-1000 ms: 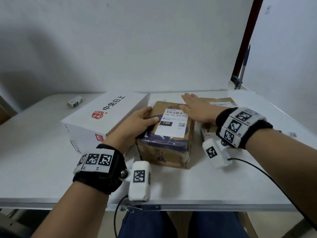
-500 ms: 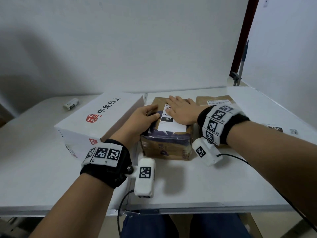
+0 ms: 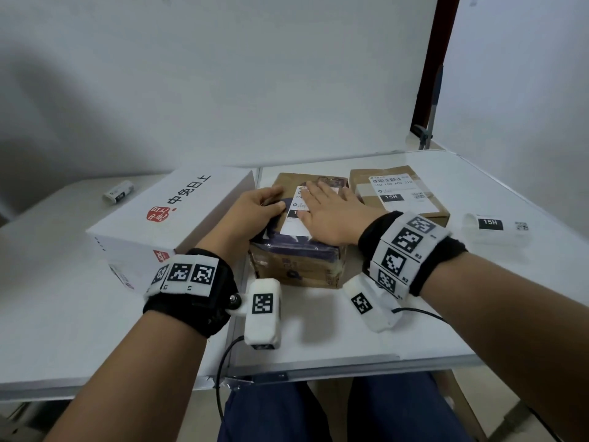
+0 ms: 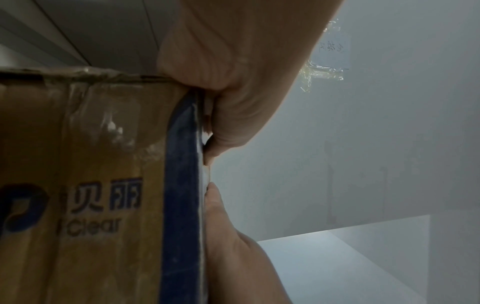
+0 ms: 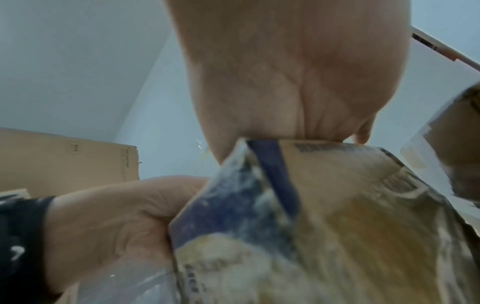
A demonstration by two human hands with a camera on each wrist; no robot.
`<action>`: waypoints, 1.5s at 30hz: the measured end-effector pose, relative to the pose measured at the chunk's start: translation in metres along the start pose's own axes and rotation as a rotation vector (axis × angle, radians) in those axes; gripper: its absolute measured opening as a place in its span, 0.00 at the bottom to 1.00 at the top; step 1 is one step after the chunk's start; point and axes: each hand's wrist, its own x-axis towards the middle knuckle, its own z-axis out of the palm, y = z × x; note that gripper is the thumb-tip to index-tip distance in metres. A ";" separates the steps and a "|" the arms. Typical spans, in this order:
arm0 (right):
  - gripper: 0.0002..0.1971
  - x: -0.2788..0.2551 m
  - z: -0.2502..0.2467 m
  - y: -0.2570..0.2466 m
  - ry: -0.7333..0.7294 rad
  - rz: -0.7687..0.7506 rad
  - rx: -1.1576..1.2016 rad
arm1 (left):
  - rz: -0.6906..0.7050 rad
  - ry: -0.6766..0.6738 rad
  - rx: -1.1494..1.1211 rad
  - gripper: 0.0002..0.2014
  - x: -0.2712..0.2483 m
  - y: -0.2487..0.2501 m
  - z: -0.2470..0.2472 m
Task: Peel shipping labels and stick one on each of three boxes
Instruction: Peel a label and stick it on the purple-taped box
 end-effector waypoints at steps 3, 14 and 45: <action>0.31 -0.011 0.002 -0.003 0.018 -0.002 -0.017 | -0.004 0.002 -0.011 0.24 0.001 -0.001 0.000; 0.31 -0.033 -0.001 0.007 -0.064 -0.022 0.038 | -0.042 0.035 -0.038 0.22 0.000 -0.002 0.000; 0.31 0.032 0.004 -0.022 0.029 0.058 0.027 | -0.031 0.060 -0.223 0.23 -0.006 -0.009 0.012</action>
